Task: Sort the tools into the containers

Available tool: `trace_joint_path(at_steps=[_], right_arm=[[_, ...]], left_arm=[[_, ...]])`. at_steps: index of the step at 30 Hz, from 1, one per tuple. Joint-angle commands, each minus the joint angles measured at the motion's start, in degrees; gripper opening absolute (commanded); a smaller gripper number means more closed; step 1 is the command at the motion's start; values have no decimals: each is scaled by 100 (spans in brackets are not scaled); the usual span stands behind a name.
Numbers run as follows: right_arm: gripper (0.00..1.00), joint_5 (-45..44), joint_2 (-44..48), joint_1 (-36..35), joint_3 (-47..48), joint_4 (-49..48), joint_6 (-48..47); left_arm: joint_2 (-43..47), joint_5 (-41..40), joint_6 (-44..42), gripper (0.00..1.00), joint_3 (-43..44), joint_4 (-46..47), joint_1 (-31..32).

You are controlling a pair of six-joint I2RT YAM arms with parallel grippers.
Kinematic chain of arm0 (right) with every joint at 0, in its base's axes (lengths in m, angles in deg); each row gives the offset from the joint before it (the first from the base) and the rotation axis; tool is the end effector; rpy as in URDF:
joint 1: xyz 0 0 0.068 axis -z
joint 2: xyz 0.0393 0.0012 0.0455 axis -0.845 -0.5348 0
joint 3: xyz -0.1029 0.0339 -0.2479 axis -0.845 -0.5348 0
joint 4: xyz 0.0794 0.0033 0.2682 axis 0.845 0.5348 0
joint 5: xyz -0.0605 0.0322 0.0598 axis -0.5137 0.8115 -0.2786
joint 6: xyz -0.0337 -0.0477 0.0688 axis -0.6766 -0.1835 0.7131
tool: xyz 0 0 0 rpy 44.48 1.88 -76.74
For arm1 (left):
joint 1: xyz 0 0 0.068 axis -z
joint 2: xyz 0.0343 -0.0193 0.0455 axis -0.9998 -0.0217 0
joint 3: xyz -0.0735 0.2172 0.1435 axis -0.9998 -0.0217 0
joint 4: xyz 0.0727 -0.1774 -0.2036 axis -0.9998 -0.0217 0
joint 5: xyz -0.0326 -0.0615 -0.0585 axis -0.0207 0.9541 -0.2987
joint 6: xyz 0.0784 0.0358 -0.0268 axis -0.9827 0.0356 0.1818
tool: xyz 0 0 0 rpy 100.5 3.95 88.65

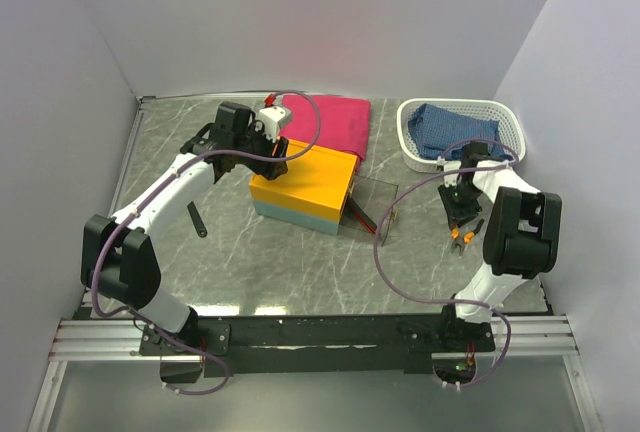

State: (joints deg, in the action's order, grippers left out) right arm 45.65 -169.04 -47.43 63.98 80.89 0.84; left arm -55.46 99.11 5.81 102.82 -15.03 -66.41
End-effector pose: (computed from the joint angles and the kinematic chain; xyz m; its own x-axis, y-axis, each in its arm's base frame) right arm 0.3267 -0.0539 0.1128 -0.9469 -0.2616 -0.1869 -0.2626 0.9647 -0.0199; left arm 0.3589 -0.1775 0.2719 -0.5105 0.3486 -0.7861 0.6756 0.7281 -0.1158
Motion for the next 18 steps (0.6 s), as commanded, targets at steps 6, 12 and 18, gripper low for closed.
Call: trace_joint_path(at_steps=[6, 12, 18], right_arm=[[0, 369, 56, -101, 18, 219, -155], [0, 2071, 918, -662, 965, 738, 336], [0, 2549, 1305, -1357, 1582, 782, 768]], left_arm=[[145, 38, -67, 58, 107, 16, -2], [154, 56, -67, 58, 115, 42, -2], [110, 65, -67, 58, 177, 42, -2]])
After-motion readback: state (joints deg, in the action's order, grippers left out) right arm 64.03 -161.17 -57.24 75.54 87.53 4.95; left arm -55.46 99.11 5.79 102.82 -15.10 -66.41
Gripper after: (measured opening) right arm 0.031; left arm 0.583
